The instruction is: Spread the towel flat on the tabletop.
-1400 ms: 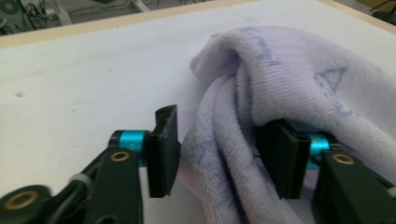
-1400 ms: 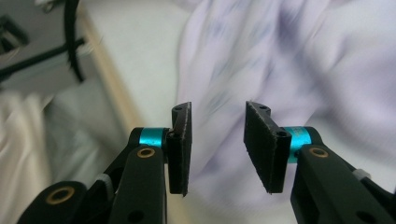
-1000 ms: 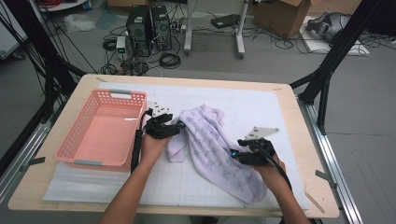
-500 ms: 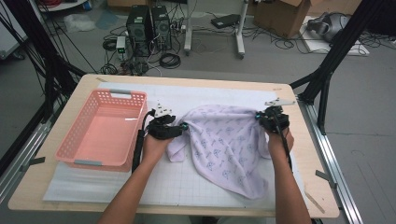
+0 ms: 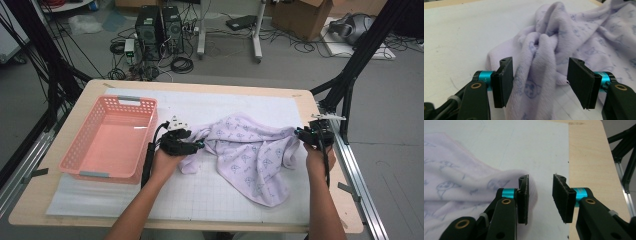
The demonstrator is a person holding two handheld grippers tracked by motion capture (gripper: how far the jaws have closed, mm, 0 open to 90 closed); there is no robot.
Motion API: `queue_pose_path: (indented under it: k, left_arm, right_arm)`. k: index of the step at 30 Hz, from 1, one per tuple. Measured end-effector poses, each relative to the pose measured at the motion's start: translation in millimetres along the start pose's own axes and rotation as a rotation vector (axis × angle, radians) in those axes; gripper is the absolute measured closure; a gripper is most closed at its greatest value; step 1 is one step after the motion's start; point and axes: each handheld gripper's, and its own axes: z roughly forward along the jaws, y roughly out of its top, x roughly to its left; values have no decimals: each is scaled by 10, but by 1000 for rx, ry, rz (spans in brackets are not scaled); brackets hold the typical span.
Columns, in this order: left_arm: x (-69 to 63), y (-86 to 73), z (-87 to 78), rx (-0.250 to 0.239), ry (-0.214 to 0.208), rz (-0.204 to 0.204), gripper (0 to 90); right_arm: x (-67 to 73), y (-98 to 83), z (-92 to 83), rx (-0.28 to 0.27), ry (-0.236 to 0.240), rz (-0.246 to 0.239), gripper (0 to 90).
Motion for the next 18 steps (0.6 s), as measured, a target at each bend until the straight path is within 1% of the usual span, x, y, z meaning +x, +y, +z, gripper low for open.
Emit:
queue_pose_path:
  k: [1,3,4,5,6,8,9,10,11,12,13,14,16,18]
  left_arm:
    - [-22,-11,-26,-1,-7,6,380]
    - [-73,-28,-58,2,-26,14,380]
    - [-101,-33,-66,5,-39,17,383]
    - [-132,-34,-74,7,-51,23,389]
    - [-169,-32,-79,8,-64,31,410]
    - [-263,-28,-73,0,-105,40,455]
    - [-314,-28,-61,5,-130,44,474]
    - [-368,-31,-34,13,-168,47,497]
    - [-429,-37,-1,34,-190,57,510]
    - [-492,-45,36,53,-200,78,517]
    - [-555,-58,81,65,-214,89,527]
    - [-614,-72,133,79,-225,101,528]
    - [-724,-103,242,108,-239,117,518]
    - [-832,-139,346,144,-239,125,465]
  right_arm:
    - [-15,-23,-53,-20,1,-10,659]
    - [-43,-67,-159,-47,22,-12,657]
    - [-51,-90,-211,-61,34,-20,656]
    - [-57,-118,-266,-76,44,-26,651]
    - [-58,-149,-317,-94,59,-22,648]
    - [-45,-222,-400,-118,93,-40,646]
    - [-31,-260,-438,-124,96,-62,645]
    - [-15,-298,-474,-130,103,-75,643]
    - [1,-335,-507,-136,118,-87,643]
    - [19,-373,-543,-144,127,-104,643]
    - [40,-410,-577,-151,131,-116,642]
    - [58,-447,-601,-160,139,-124,640]
    - [98,-515,-634,-159,158,-147,637]
    - [128,-573,-643,-161,174,-170,633]
